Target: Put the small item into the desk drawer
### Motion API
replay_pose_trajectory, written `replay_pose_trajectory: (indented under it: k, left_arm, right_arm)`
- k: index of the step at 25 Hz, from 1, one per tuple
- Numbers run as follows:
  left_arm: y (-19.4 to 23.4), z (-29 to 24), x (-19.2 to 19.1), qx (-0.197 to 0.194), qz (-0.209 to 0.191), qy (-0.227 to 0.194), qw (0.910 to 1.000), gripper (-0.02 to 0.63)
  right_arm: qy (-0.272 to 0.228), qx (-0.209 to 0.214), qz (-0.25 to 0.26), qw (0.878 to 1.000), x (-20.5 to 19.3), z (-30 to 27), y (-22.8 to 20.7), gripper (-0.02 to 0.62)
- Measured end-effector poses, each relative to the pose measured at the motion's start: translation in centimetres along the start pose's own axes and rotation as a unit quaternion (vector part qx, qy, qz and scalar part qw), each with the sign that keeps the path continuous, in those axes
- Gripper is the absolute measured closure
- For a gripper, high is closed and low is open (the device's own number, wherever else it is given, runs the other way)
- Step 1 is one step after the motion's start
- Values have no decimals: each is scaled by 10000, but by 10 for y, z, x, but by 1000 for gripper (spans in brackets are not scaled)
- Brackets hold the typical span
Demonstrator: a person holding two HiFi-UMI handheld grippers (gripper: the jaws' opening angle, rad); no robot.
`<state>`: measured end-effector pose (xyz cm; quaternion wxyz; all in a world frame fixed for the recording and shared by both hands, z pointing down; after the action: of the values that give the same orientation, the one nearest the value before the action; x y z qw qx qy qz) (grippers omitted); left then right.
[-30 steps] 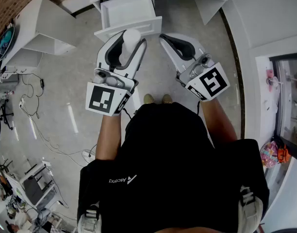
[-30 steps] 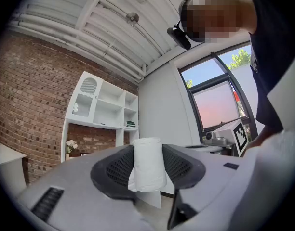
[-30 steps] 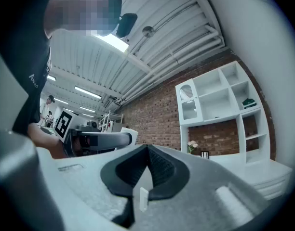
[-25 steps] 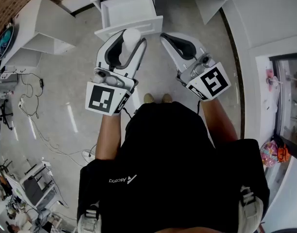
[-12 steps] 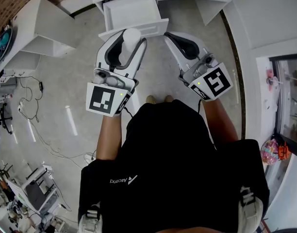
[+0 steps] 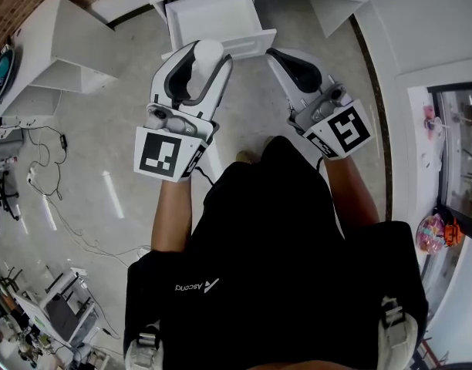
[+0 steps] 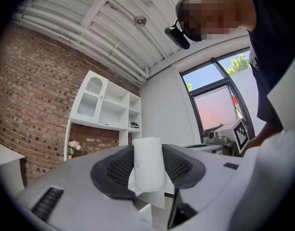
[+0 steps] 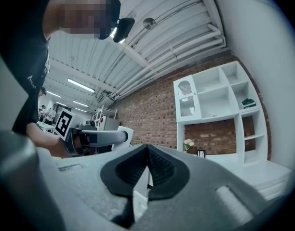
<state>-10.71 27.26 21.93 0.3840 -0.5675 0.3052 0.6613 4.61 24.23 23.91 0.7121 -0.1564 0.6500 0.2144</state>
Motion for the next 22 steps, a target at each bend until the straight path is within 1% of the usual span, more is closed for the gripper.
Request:
replay_pose_trajectory:
  k: [4,11,19,22]
  left_arm:
    - [11,-4,-2,13,-4,19,10000,428]
    - [37,-26,-12,66,-56,63,9999,428]
    - [76,-78,-25,199,-149,210,9995,428]
    - [86,-105,-32,245,-155,264,9992,428]
  right_arm:
    - [3,-43,8,10000,-1,-7,-7,595]
    - [-52,-41,26,10000,-9,-31,-37,595]
    - [-47,28,199,9998,-18,-69,-101,595]
    - [-37,95,165,9998,-23,-82,-130,595]
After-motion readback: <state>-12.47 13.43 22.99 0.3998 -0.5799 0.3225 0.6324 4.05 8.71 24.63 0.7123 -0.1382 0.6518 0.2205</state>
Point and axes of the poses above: the fingertips, and each gripper's own axes: z backward along the fingers, y to its left, x out of its top, the point moved 6 cm from there along z, backward along the fingers, and after that the axes turned 1 degree about -z, right-handed, at the moved point
